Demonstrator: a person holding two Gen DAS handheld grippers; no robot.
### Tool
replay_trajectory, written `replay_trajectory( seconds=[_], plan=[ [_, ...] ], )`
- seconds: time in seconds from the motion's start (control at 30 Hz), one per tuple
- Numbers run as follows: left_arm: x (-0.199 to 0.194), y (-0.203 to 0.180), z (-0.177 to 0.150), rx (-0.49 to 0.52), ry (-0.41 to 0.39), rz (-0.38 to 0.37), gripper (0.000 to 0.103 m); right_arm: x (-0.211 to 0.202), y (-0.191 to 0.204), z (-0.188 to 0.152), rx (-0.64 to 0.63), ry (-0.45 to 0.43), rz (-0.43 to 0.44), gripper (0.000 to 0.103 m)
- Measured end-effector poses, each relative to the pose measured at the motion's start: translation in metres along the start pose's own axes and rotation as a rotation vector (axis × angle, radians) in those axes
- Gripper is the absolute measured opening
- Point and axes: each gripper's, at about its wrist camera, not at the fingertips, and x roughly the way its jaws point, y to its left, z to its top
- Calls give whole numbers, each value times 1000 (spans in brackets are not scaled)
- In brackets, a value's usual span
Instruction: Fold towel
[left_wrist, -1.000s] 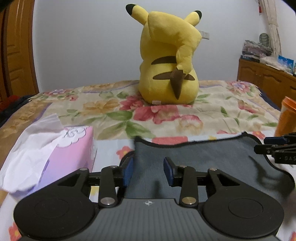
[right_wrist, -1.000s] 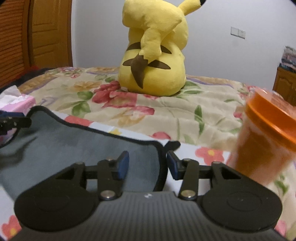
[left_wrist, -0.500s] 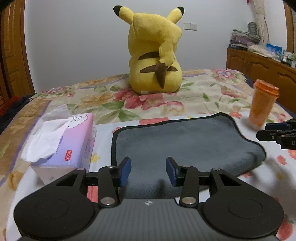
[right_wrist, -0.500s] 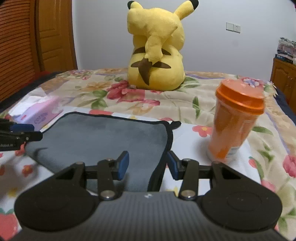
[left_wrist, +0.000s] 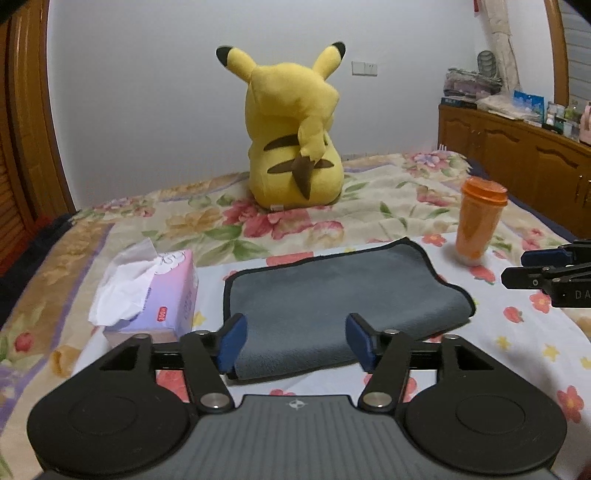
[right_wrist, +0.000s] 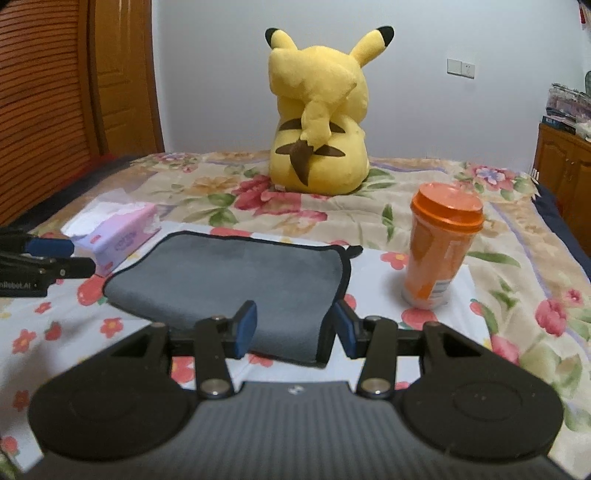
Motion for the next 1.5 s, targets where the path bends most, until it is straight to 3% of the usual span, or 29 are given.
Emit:
replay_trajectory(
  seconds=[0.47,0.63,0.77,0.93,1.07,1.5],
  plan=[
    [-45,-17,-10,-2,-18,2,86,-46,9,-6,11,-16,7,58],
    [-62,-19,-10,-3,-31,12,94,-63,15,-7,4,-37,-2,65],
    [-78,-21,-8,-8,-46,20,103,-74,18,-5,5,-53,-18,89],
    [-95,-25,-7,-13,-60,34,103,-90,20,-3,8,-76,-30,92],
    [-107,-27,-6,-22,-62,41,103,-100,22,-4,8,-89,-36,103],
    [-146,-37,0,-29,-88,76,103,-133,28,-7,14,-104,-65,103]
  ],
)
